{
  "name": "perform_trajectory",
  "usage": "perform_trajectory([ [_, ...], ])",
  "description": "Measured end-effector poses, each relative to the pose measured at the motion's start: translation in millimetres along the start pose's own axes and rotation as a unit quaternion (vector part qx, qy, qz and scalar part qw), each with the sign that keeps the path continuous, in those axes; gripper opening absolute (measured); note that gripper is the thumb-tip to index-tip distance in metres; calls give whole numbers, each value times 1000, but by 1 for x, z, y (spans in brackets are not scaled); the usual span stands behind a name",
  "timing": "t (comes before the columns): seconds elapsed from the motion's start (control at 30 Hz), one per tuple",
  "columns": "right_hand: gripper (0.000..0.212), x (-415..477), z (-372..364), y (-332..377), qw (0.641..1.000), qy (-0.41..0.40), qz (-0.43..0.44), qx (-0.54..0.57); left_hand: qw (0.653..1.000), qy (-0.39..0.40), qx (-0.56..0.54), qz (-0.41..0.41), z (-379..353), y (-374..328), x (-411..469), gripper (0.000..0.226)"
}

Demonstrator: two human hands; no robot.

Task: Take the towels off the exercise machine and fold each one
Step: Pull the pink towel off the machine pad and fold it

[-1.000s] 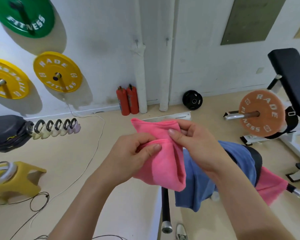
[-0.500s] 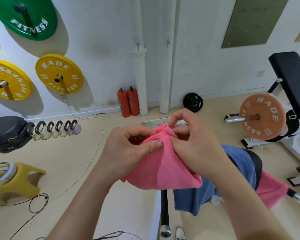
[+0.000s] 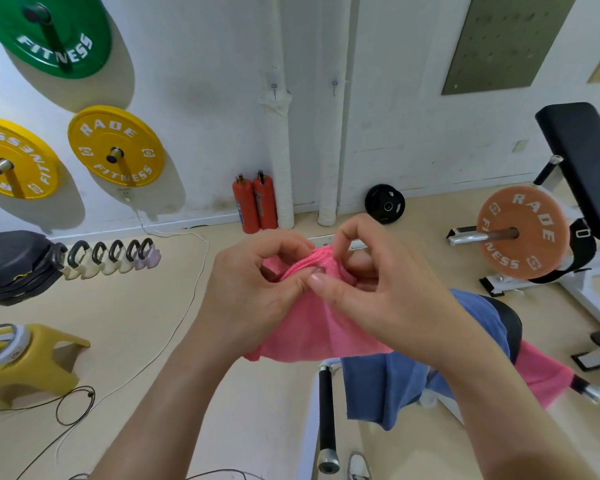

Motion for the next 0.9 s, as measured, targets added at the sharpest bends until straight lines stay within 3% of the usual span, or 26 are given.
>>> perform_trajectory([
  [0.13,24,2,2,-9,1000,10,3,-11,999,15,42,-6,3,4,-1,17],
  [0.23,24,2,0,-13,1000,20,-3,-4,992,118,19,45,7,8,-3,22],
  [0.33,27,2,-2,-13,1000,11,-3,6,970,221,97,32,7,18,-10,30],
  [0.43,31,2,-4,-14,999,-36,8,3,958,254,132,25,9,22,-21,34],
  [0.6,25,-7,-11,-25,983,-172,40,-59,985,154,83,8,27,29,-36,39],
  [0.73,21,-10,-11,-29,973,-213,56,-68,996,42,-34,64,33,26,-36,28],
  [0.8,19,-6,-7,-31,973,-215,56,-58,985,-19,-131,110,32,30,-33,12],
  [0.9,20,6,2,-36,976,-207,58,-35,948,-73,-251,182,26,46,-26,17],
])
Point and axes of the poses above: each hand's wrist, its own x-axis towards the middle knuckle, its own z-axis out of the back of the hand, y = z × x, the point moved 3 cm from there along x, towards the middle knuckle, and after that the axes turned 3 degrees about x, right-handed, at the moved point
